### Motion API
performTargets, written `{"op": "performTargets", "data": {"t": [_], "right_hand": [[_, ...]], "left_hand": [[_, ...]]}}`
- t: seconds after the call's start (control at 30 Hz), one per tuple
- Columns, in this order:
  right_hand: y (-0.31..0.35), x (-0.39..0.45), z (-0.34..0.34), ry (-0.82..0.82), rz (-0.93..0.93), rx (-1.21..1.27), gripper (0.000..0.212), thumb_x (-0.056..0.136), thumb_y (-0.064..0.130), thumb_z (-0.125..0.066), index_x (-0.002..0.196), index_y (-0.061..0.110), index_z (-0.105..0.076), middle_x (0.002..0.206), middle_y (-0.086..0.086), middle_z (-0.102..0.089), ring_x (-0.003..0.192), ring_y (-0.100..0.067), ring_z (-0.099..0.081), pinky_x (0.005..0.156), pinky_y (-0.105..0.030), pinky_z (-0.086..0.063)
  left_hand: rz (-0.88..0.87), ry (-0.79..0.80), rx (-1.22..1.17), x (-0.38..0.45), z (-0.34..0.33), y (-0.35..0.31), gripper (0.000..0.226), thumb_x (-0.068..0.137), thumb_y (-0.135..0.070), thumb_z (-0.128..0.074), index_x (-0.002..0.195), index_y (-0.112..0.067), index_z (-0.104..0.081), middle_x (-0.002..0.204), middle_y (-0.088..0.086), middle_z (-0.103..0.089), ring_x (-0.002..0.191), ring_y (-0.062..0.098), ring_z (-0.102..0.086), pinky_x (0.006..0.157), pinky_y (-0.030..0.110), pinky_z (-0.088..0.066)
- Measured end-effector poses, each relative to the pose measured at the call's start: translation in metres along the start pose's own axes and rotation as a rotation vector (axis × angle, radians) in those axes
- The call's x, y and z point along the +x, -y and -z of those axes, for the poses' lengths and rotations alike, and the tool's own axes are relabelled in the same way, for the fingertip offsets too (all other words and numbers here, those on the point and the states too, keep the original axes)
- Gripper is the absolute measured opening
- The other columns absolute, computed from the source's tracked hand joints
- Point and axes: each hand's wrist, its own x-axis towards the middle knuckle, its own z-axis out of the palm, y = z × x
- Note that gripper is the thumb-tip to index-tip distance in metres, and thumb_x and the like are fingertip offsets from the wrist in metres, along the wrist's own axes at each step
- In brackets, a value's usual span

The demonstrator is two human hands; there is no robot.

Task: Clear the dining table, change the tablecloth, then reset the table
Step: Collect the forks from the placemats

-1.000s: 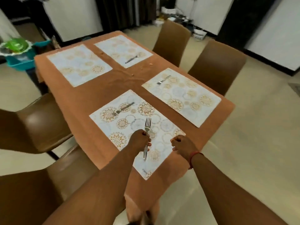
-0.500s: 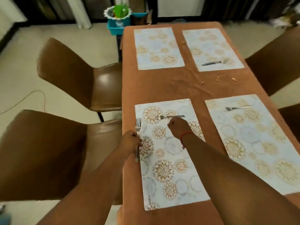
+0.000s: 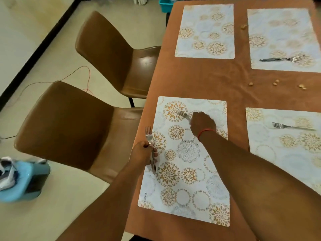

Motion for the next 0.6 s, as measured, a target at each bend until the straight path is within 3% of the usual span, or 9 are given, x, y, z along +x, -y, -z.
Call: {"op": "performTargets", "data": {"t": [0.1,0.2,0.27,0.37,0.47,0.6], "right_hand": [[0.003,-0.024,-0.003,0.097,-0.02,0.296,0.02,0.097,0.028,-0.057,0.097,0.01,-0.065,0.097,-0.013,-0.069,0.087,-0.029,-0.065,0.075,-0.038,-0.053],[0.009,-0.064,-0.005,0.198,-0.014,0.718,0.017,0.093,0.018,-0.064,0.078,0.009,-0.064,0.091,-0.012,-0.069,0.087,-0.027,-0.064,0.085,-0.042,-0.055],[0.015,-0.087,-0.009,0.258,-0.013,0.846,0.015,0.09,0.017,-0.065,0.081,0.005,-0.066,0.089,-0.011,-0.069,0.088,-0.029,-0.066,0.084,-0.047,-0.057],[0.019,-0.129,-0.01,0.261,-0.023,0.852,0.014,0.089,0.02,-0.063,0.083,0.009,-0.069,0.086,-0.009,-0.07,0.086,-0.027,-0.067,0.083,-0.047,-0.057],[0.008,-0.158,-0.003,0.145,-0.078,0.802,0.014,0.091,0.022,-0.06,0.085,0.012,-0.068,0.087,-0.005,-0.07,0.085,-0.023,-0.065,0.083,-0.041,-0.055],[-0.017,-0.193,0.0,0.078,-0.122,0.683,0.016,0.093,0.02,-0.054,0.078,0.021,-0.059,0.079,0.004,-0.061,0.076,-0.016,-0.058,0.064,-0.027,-0.044]], "left_hand": [[0.0,0.017,-0.064,-0.012,-0.015,0.001,0.008,0.101,-0.006,-0.048,0.101,0.0,-0.054,0.096,0.018,-0.068,0.075,0.026,-0.067,0.056,0.041,-0.061],[-0.025,0.057,-0.135,-0.028,-0.034,-0.001,0.012,0.1,-0.008,-0.051,0.108,0.0,-0.055,0.098,0.018,-0.071,0.079,0.03,-0.069,0.069,0.049,-0.062],[-0.03,0.077,-0.184,-0.037,-0.045,-0.002,0.006,0.099,-0.006,-0.051,0.102,-0.002,-0.055,0.097,0.019,-0.07,0.079,0.031,-0.068,0.072,0.049,-0.061],[-0.051,0.114,-0.188,-0.055,-0.062,0.001,0.009,0.098,-0.002,-0.048,0.091,-0.005,-0.053,0.091,0.02,-0.064,0.074,0.031,-0.067,0.059,0.038,-0.058],[-0.063,0.17,-0.221,-0.074,-0.082,0.008,0.013,0.099,-0.004,-0.043,0.095,-0.005,-0.056,0.096,0.02,-0.067,0.077,0.031,-0.068,0.056,0.035,-0.056],[-0.047,0.218,-0.254,-0.101,-0.105,0.024,0.015,0.099,-0.009,-0.049,0.102,-0.004,-0.062,0.099,0.018,-0.07,0.088,0.032,-0.071,0.06,0.035,-0.057]]}}
